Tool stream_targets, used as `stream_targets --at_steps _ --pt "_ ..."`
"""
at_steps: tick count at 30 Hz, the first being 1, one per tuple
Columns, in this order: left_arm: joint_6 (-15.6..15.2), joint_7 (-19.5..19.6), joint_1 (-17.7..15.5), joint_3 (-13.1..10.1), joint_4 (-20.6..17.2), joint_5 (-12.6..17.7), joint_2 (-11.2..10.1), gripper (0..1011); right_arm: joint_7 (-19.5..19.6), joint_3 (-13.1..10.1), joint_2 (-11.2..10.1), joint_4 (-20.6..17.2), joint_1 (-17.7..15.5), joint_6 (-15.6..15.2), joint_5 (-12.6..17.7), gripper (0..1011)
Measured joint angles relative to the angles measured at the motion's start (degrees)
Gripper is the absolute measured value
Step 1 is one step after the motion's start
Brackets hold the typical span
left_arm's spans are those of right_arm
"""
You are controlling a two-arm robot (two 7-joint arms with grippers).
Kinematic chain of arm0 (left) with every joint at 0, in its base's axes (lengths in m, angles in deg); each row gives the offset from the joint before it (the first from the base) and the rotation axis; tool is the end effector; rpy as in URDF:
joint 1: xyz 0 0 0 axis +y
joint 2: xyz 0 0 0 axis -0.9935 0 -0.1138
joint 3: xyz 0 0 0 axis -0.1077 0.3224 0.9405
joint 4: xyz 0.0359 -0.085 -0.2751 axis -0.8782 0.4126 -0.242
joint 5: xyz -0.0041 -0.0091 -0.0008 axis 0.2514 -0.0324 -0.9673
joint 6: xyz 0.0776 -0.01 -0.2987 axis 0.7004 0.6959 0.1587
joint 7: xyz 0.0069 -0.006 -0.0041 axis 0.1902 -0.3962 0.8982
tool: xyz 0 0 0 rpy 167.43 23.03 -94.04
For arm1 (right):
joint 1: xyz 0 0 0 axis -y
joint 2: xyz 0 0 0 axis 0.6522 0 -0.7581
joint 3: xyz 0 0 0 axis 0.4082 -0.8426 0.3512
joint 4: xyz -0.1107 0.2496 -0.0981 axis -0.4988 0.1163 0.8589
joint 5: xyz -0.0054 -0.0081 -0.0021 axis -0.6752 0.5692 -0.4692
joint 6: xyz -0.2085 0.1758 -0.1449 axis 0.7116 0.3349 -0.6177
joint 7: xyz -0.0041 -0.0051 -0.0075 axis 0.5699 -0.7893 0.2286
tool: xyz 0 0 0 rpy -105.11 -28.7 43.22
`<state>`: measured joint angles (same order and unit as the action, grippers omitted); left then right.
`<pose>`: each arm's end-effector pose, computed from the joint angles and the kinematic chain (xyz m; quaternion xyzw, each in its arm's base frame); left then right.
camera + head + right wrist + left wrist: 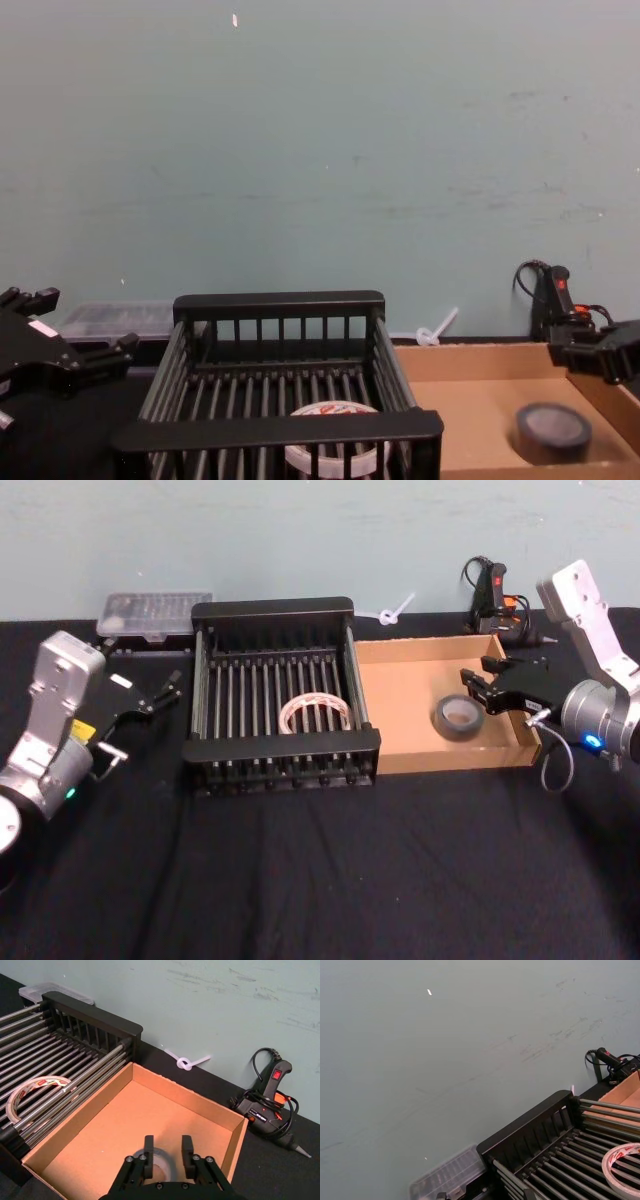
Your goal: Pick up the white tape and place it into the black box , Pick up the silver tape and place it into the brown box.
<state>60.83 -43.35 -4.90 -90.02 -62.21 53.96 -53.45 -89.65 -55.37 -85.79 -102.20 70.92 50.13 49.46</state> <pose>0.3581 0.0827 -0.3022 0.1414 -0.1324 0.5800 0.7913 0.4142 -0.0655 -0.2414 -0.2113 0.0330 -0.4781 0.8519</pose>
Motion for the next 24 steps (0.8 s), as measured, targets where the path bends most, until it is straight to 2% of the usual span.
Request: stream_targets --at_steps 3,7,10,14,20,21,24 --pt "0.0 0.0 0.0 0.0 0.0 0.0 0.0 1001 0.0 0.0 0.0 0.0 0.0 0.0 0.0 393" --pt "0.0 0.0 0.0 0.0 0.0 0.0 0.0 1001 0.0 0.0 0.0 0.0 0.0 0.0 0.0 565" --pt "0.0 0.0 0.0 0.0 0.0 0.0 0.0 1001 0.0 0.0 -0.1 -0.1 -0.1 0.0 0.0 625" --pt "0.0 0.0 0.0 0.0 0.0 0.0 0.0 1002 0.0 0.0 -0.1 -0.1 -0.1 -0.1 0.1 782" --pt "0.0 0.0 0.0 0.0 0.0 0.0 0.0 1001 0.0 0.0 -0.1 -0.1 -0.1 -0.1 0.1 917" --pt "0.0 0.0 0.0 0.0 0.0 0.0 0.0 1002 0.0 0.0 -0.1 -0.1 -0.1 -0.1 0.1 969" --pt "0.0 0.0 0.0 0.0 0.0 0.0 0.0 1001 0.0 0.0 -0.1 -0.1 -0.1 -0.1 0.1 1002"
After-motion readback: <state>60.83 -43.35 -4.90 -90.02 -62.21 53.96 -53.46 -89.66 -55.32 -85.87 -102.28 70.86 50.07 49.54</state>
